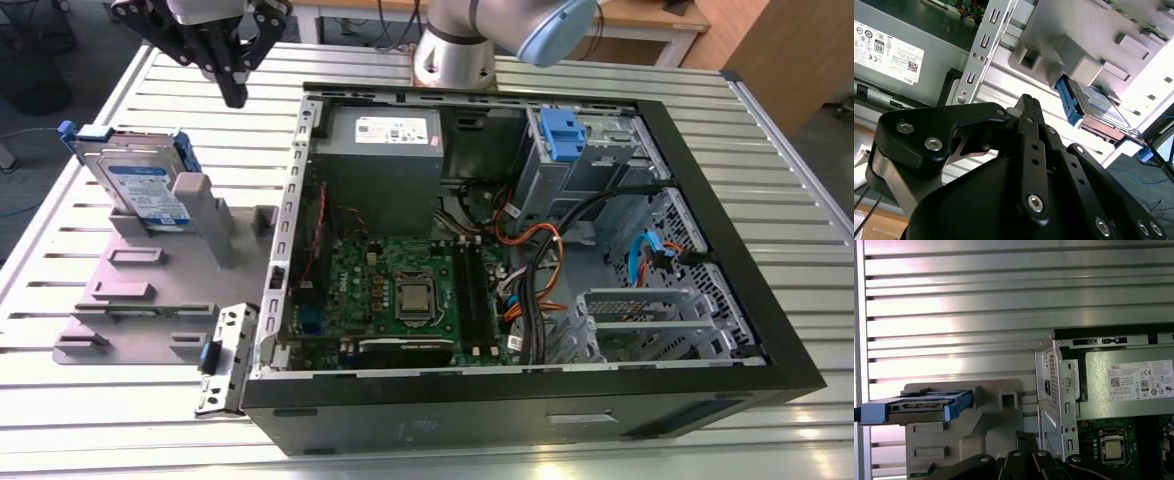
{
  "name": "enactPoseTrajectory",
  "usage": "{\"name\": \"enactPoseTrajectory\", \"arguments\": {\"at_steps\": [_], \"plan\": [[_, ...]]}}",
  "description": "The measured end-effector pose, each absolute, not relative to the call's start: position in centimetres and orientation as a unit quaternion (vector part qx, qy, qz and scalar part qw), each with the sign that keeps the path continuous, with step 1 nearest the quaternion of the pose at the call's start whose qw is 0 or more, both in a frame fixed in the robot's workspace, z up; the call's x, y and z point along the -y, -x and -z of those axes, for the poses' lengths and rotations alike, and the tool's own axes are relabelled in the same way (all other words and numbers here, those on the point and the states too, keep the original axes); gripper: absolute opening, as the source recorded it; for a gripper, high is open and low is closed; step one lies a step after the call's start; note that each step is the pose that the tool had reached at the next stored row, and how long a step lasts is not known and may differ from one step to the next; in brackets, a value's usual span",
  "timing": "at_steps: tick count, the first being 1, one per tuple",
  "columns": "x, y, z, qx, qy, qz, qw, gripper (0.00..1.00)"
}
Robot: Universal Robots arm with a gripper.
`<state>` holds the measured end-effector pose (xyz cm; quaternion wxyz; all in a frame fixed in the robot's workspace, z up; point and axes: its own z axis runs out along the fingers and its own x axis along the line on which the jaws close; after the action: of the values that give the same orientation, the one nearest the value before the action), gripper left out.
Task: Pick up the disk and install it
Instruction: 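Reach for the disk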
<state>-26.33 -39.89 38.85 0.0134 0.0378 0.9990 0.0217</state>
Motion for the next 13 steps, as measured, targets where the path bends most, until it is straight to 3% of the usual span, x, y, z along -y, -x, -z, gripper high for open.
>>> {"name": "enactPoseTrajectory", "arguments": {"at_steps": [13], "plan": [[39.9, 27.5, -38.8, -0.999, -0.038, -0.022, 0.013, 0.11]]}}
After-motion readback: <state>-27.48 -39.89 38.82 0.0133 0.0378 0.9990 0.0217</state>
